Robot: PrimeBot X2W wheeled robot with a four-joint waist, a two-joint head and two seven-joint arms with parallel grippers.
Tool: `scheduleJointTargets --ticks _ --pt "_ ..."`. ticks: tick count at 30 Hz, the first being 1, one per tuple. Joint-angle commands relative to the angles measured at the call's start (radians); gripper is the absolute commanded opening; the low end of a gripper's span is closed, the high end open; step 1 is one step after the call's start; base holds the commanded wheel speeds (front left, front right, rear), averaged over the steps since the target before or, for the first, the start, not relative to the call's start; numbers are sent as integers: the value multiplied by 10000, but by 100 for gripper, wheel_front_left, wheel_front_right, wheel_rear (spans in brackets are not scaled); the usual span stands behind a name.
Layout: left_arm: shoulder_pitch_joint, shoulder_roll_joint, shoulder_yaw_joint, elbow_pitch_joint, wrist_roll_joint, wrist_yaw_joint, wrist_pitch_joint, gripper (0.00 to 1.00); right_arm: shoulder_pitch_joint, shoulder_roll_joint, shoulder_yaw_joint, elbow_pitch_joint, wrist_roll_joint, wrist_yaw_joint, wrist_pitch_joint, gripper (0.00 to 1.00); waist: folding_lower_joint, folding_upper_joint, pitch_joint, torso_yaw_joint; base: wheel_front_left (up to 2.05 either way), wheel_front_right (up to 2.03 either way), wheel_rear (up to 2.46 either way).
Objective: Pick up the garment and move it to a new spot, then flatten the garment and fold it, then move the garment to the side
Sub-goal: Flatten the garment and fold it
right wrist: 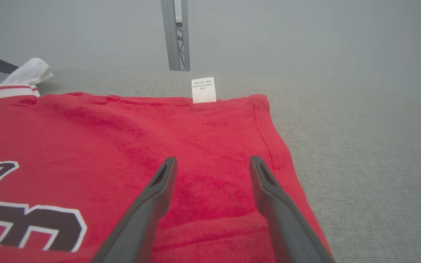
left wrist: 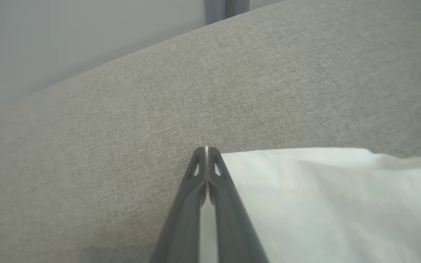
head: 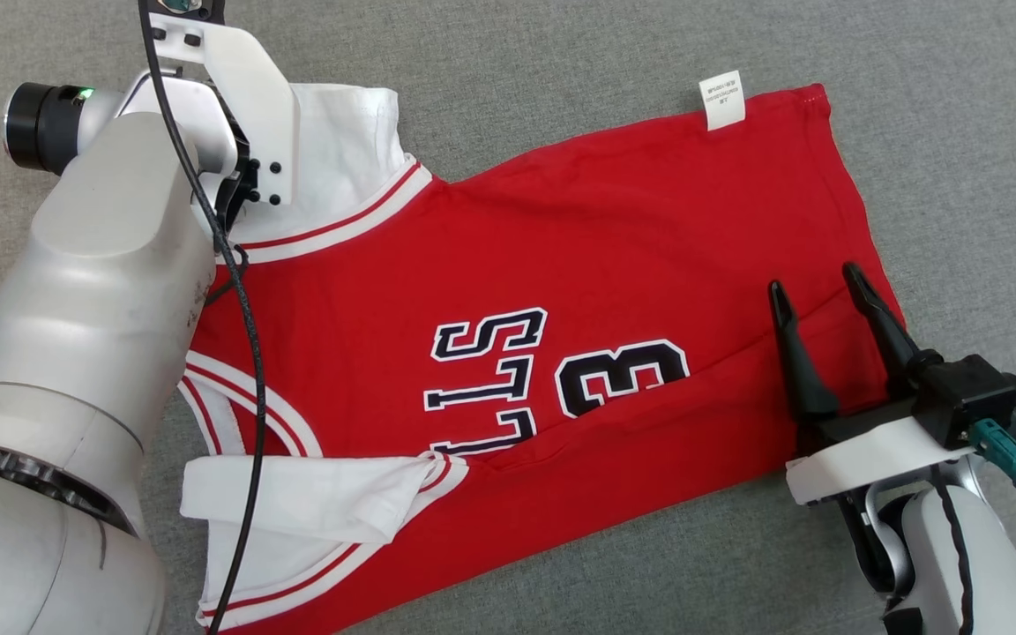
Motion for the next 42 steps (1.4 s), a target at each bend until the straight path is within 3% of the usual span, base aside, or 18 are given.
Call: scheduleJointTargets --ticks 1,7,15,20,30,31,32,39,40,41,42 --pt "-237 34 -8 57 12 -78 -75 0 -227 -11 -62 -76 67 -5 -49 100 0 0 6 15 0 0 0" --pt "-532 -13 173 28 -193 -342 -573 0 -1118 -173 -240 289 462 -7 108 100 0 0 89 164 0 0 0" --pt "-914 -61 253 -30 -377 -798 -909 0 -3083 -1128 15 1254 344 -7 3383 100 0 0 165 455 0 0 0" --pt "-1109 -93 184 -46 -355 -921 -1002 0 -4045 -1377 -209 1547 465 -7 5482 100 0 0 246 635 0 0 0" --pt "-1301 -194 25 -187 -273 -1028 -1182 0 -4999 -1582 -627 1961 489 -5 7386 100 0 0 344 877 0 0 0" --pt "-1313 -202 9 -193 -274 -1041 -1196 0 -5064 -1625 -618 2048 476 -7 7500 97 0 0 349 900 0 0 0" --pt "-1330 -208 -8 -206 -268 -1060 -1203 0 -5130 -1664 -598 2141 453 -7 7578 76 0 0 355 922 0 0 0" --pt "-1411 -260 -141 -264 -227 -1089 -1214 0 -5504 -1771 -465 2741 597 -7 7811 77 0 0 400 1052 0 0 0" --pt "-1419 -268 -161 -277 -220 -1105 -1215 0 -5546 -1794 -449 2849 617 -5 7793 71 0 0 408 1073 0 0 0" --pt "-1430 -271 -177 -287 -217 -1117 -1207 0 -5587 -1814 -433 2962 619 -5 7788 49 0 0 418 1096 0 0 0" --pt "-1437 -277 -188 -291 -225 -1113 -1196 0 -5637 -1830 -402 3053 598 -5 7760 38 0 0 427 1117 0 0 0"
